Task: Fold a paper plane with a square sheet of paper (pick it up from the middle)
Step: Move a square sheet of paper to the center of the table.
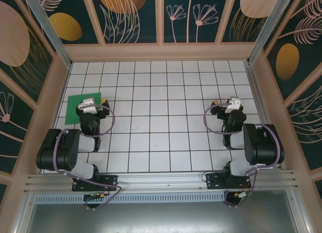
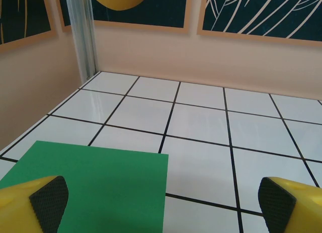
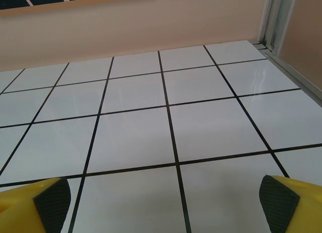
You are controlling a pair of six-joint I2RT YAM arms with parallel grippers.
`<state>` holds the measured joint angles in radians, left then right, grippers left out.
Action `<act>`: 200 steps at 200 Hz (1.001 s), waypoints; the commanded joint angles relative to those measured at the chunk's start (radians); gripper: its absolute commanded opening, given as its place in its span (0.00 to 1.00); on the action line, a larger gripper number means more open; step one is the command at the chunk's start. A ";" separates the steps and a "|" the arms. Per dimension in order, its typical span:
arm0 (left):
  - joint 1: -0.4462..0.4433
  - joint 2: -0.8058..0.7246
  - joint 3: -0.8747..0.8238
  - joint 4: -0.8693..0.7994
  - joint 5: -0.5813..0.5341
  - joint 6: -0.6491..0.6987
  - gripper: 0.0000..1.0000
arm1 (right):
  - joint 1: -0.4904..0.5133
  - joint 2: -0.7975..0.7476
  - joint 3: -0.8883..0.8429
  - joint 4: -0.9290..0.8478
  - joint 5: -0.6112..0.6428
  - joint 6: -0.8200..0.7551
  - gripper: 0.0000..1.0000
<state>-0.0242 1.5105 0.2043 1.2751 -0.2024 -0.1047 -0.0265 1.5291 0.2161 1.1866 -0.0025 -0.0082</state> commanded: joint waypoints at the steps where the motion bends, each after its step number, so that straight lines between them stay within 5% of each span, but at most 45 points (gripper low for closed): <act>1: 0.009 0.011 0.019 0.026 0.004 0.015 0.99 | -0.009 0.012 0.020 0.053 -0.027 0.019 0.99; 171: 0.009 0.007 0.015 0.032 -0.010 0.011 0.99 | -0.010 0.002 0.017 0.054 -0.027 0.019 0.99; 200: 0.010 -0.087 0.064 -0.133 -0.095 -0.022 0.98 | -0.005 -0.138 0.050 -0.113 0.012 0.028 0.99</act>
<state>-0.0242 1.4986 0.2131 1.2484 -0.2291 -0.1070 -0.0265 1.5047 0.2188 1.1580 -0.0013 0.0025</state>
